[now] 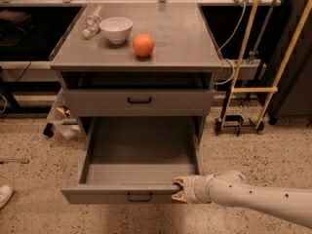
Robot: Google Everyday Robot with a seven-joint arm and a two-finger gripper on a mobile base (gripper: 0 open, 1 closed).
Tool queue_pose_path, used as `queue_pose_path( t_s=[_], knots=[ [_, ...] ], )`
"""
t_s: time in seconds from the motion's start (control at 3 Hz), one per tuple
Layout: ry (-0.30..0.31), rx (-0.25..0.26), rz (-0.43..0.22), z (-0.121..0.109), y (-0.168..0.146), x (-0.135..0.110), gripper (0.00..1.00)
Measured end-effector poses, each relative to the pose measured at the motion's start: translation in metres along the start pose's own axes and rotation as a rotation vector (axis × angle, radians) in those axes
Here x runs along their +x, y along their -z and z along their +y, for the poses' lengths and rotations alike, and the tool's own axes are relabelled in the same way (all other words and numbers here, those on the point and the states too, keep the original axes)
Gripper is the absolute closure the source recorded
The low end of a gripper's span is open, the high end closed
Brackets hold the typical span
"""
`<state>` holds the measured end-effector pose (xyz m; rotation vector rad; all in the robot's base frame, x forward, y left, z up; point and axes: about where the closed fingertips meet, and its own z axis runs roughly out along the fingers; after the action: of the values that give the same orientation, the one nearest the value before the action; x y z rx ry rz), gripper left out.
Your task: Open middle drawer
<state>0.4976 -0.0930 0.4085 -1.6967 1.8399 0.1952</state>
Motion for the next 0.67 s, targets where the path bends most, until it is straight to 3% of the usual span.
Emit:
queue_pose_path(
  t_s=[0.67],
  knots=[
    [-0.001,-0.001,0.001,0.0064,0.0028,0.0001,1.0]
  ],
)
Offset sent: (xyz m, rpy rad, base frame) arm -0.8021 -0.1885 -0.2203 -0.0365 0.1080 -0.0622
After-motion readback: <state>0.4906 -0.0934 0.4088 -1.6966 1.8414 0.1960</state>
